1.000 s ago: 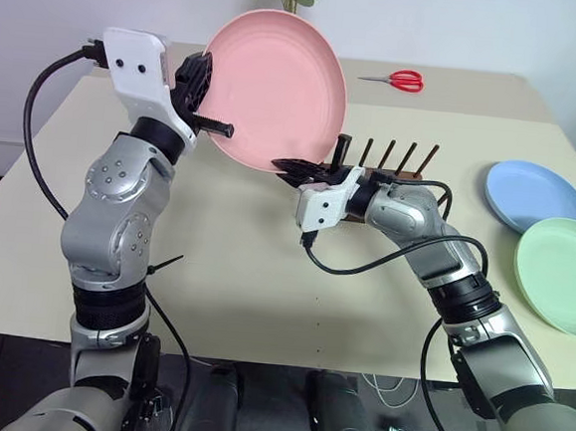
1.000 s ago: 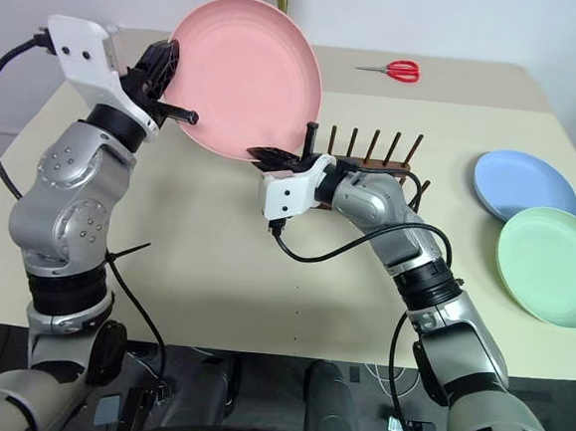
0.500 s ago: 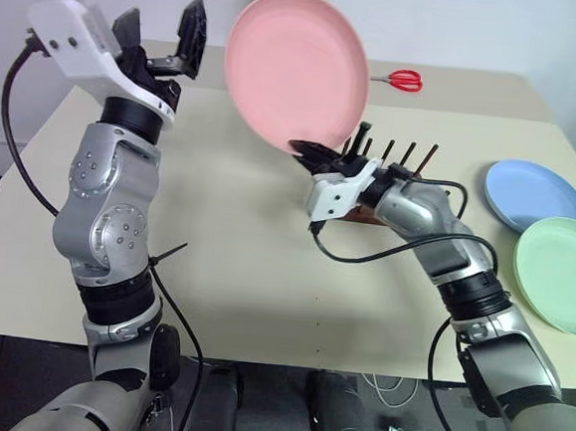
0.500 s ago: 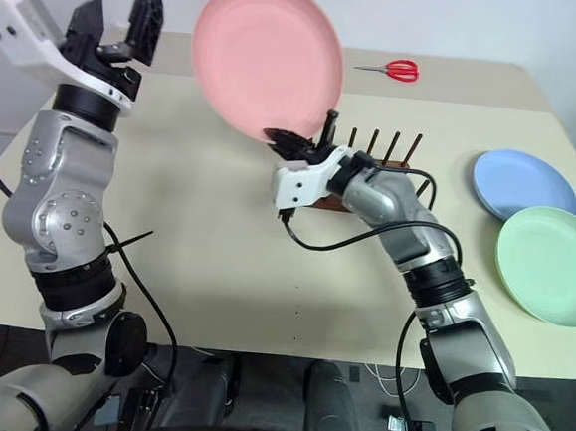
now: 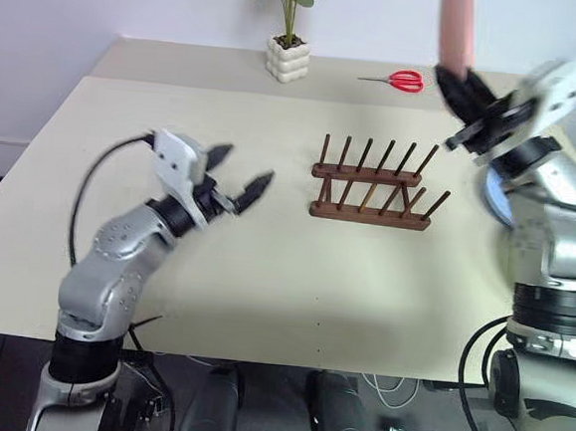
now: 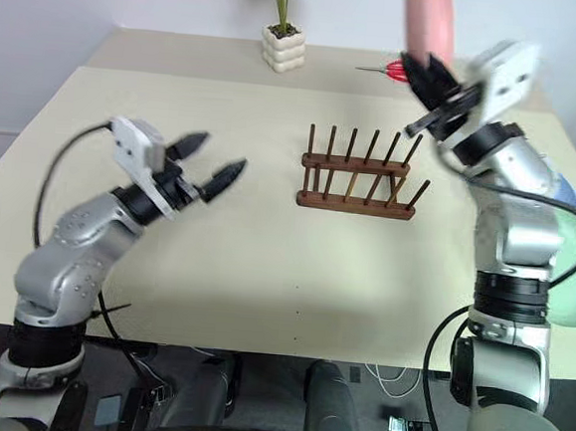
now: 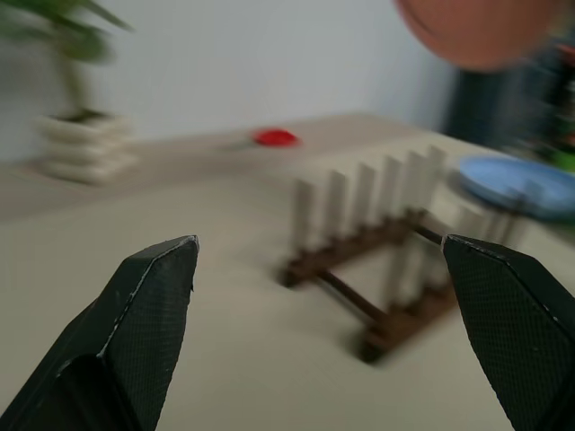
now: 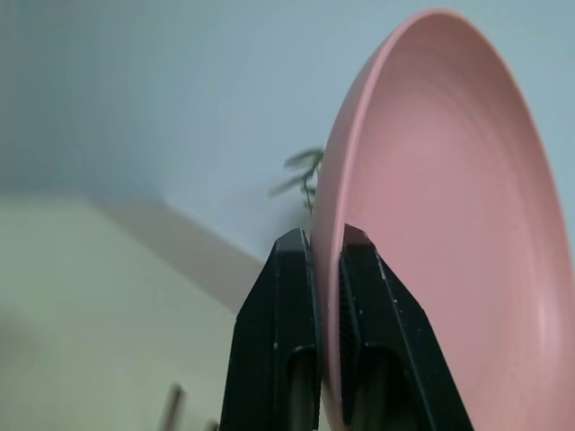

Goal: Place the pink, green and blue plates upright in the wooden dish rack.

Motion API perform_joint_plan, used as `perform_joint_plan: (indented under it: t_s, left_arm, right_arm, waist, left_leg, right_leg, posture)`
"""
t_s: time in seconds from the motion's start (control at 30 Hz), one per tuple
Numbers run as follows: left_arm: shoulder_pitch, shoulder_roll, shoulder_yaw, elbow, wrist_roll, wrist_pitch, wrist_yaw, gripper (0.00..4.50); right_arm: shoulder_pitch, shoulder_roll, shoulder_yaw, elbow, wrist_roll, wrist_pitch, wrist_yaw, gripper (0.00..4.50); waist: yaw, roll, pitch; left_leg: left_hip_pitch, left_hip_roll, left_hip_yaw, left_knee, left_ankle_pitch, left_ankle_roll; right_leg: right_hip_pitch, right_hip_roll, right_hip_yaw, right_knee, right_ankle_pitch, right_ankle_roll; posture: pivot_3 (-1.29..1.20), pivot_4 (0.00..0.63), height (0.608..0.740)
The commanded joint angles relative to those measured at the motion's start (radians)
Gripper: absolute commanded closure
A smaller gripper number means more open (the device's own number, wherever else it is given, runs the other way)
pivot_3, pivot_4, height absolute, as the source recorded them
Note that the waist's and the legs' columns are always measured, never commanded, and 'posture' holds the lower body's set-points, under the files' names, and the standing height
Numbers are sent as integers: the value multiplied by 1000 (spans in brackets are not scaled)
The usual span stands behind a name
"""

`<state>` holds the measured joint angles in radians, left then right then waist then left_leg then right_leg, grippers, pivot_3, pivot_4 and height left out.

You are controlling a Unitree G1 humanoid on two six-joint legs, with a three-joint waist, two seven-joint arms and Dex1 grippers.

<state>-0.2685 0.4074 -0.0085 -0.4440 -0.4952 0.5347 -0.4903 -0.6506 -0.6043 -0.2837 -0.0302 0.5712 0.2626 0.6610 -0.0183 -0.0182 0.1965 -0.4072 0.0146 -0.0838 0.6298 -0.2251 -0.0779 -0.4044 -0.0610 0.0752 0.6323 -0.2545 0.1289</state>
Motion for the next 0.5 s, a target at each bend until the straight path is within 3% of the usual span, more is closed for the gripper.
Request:
perform_joint_plan:
  t_s: [0.03, 0.2, 0.5]
  left_arm:
    - [48, 39, -89, -6, 62, -38, -70, 45]
    - [92, 29, -127, 19, 51, -45, -129, 45]
    - [110, 9, -125, 46, 79, -77, -136, 45]
  right_arm:
    - [62, -38, -75, -76, 137, 124, 44, 4500]
    - [146, -75, -133, -141, 368, 346, 92, 4500]
    - [138, -74, -149, -79, 406, 425, 52, 4500]
  waist:
    - [-2, 0, 0]
    - [-2, 2, 0]
    - [2, 3, 0]
  left_leg:
    - [0, 0, 0, 0, 0, 0]
    - [0, 0, 1, 0, 0, 0]
    - [-1, 0, 1, 1, 0, 0]
  right_leg:
    - [0, 0, 0, 0, 0, 0]
    - [-1, 0, 1, 0, 0, 0]
    - [0, 0, 1, -1, 0, 0]
  posture:
    - [0, 150, 730]
    - [0, 150, 730]
    - [0, 150, 730]
